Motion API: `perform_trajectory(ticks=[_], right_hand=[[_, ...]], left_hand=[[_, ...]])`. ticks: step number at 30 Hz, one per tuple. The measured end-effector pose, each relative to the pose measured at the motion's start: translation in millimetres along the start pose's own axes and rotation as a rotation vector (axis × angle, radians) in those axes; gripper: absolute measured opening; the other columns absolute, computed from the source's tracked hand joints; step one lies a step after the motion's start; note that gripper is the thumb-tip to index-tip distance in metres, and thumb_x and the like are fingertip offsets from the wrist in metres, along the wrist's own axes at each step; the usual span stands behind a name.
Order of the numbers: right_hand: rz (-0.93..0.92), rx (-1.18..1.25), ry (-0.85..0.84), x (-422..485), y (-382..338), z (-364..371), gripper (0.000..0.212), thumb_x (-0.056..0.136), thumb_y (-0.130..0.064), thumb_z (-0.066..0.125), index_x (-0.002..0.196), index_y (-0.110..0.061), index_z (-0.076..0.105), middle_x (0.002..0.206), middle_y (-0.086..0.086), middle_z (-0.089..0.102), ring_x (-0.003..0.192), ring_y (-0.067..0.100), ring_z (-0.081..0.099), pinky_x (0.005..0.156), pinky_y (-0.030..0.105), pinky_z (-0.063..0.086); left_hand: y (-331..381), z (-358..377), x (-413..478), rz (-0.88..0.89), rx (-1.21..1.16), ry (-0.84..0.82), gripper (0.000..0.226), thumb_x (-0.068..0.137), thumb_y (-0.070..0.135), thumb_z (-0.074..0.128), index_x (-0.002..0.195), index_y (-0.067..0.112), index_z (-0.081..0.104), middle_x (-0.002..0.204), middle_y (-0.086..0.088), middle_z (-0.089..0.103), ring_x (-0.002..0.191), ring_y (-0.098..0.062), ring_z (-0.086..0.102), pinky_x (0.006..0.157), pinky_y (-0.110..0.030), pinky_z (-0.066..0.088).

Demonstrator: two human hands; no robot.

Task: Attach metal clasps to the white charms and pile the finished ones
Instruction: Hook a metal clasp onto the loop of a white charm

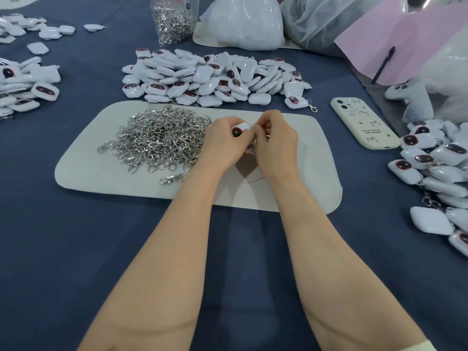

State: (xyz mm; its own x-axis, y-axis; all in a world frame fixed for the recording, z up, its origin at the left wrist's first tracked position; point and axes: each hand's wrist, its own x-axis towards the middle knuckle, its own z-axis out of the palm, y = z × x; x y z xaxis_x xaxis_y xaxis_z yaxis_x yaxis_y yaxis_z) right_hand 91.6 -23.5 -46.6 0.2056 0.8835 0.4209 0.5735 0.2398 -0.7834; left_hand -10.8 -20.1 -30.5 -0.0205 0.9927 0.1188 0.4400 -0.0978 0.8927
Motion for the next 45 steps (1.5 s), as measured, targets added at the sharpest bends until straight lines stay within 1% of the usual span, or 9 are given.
perform_trajectory(ticks=[3,5,11,16,19,24,31,36,45], right_hand=[[0.025,0.013,0.013,0.7,1.3,0.3,0.008,0.088,-0.001,0.052,0.089,-0.008,0.055,0.075,-0.004,0.055,0.073,0.016,0.052,0.067,0.022,0.041],[0.028,0.011,0.004,1.3,1.9,0.4,0.008,0.088,-0.001,0.052,0.089,-0.008,0.056,0.076,-0.004,0.055,0.074,0.016,0.052,0.066,0.02,0.039],[0.011,0.01,-0.03,1.2,2.0,1.4,0.008,0.088,-0.001,0.052,0.09,-0.009,0.056,0.078,-0.003,0.057,0.076,0.017,0.054,0.069,0.023,0.042],[0.008,0.001,-0.049,1.7,1.4,1.5,0.01,0.089,0.0,0.05,0.093,-0.007,0.055,0.079,-0.002,0.056,0.076,0.016,0.052,0.069,0.022,0.041],[0.015,-0.017,-0.061,1.8,1.1,2.2,0.01,0.089,0.0,0.049,0.094,-0.006,0.055,0.081,0.0,0.056,0.077,0.018,0.051,0.07,0.025,0.041],[0.009,-0.036,-0.065,1.7,0.8,2.1,0.01,0.089,0.001,0.047,0.093,-0.005,0.054,0.079,-0.001,0.054,0.075,0.018,0.049,0.064,0.023,0.035],[-0.009,-0.063,-0.091,0.6,-1.4,1.6,0.012,0.087,0.004,0.045,0.092,-0.003,0.054,0.08,0.002,0.055,0.075,0.02,0.048,0.062,0.025,0.034],[-0.022,-0.1,-0.108,0.7,-1.6,1.8,0.012,0.086,0.003,0.045,0.092,-0.003,0.054,0.082,0.005,0.056,0.077,0.024,0.05,0.066,0.029,0.036],[-0.004,-0.086,-0.11,0.8,-1.2,2.2,0.012,0.087,0.001,0.047,0.093,-0.006,0.054,0.081,0.001,0.056,0.078,0.022,0.053,0.069,0.03,0.042]], left_hand=[[1.4,-2.3,-0.3,-0.019,-0.031,0.013,0.016,0.082,0.014,0.057,0.094,0.011,0.068,0.076,-0.008,0.062,0.079,-0.032,0.065,0.073,-0.042,0.054],[1.0,-3.4,-0.3,-0.019,-0.038,0.02,0.015,0.082,0.014,0.057,0.094,0.013,0.067,0.077,-0.008,0.063,0.077,-0.03,0.065,0.075,-0.046,0.055],[0.8,-4.6,-0.3,-0.032,-0.037,0.031,0.017,0.083,0.013,0.056,0.097,0.011,0.066,0.08,-0.009,0.063,0.076,-0.03,0.064,0.076,-0.048,0.056],[0.7,-5.3,-0.4,-0.036,-0.049,0.029,0.015,0.083,0.012,0.055,0.094,0.014,0.066,0.074,-0.005,0.061,0.062,-0.024,0.059,0.074,-0.046,0.056],[2.1,-4.8,-0.4,-0.028,-0.065,0.031,0.017,0.083,0.011,0.055,0.096,0.011,0.066,0.078,-0.009,0.063,0.068,-0.025,0.058,0.076,-0.049,0.055],[1.6,-3.8,0.7,-0.021,-0.064,0.032,0.016,0.081,0.011,0.056,0.093,0.006,0.066,0.077,-0.013,0.061,0.068,-0.024,0.056,0.075,-0.054,0.054],[0.4,-4.6,2.0,0.008,-0.021,0.032,0.017,0.083,0.008,0.055,0.095,0.003,0.066,0.075,-0.01,0.06,0.07,-0.025,0.056,0.076,-0.05,0.054],[0.2,-6.8,1.3,0.018,-0.015,0.001,0.016,0.085,0.009,0.055,0.097,0.002,0.066,0.076,-0.009,0.059,0.068,-0.024,0.055,0.073,-0.04,0.052],[1.1,-7.2,0.4,-0.007,-0.011,0.008,0.016,0.084,0.012,0.057,0.096,0.006,0.066,0.076,-0.009,0.062,0.071,-0.027,0.062,0.075,-0.044,0.055]])
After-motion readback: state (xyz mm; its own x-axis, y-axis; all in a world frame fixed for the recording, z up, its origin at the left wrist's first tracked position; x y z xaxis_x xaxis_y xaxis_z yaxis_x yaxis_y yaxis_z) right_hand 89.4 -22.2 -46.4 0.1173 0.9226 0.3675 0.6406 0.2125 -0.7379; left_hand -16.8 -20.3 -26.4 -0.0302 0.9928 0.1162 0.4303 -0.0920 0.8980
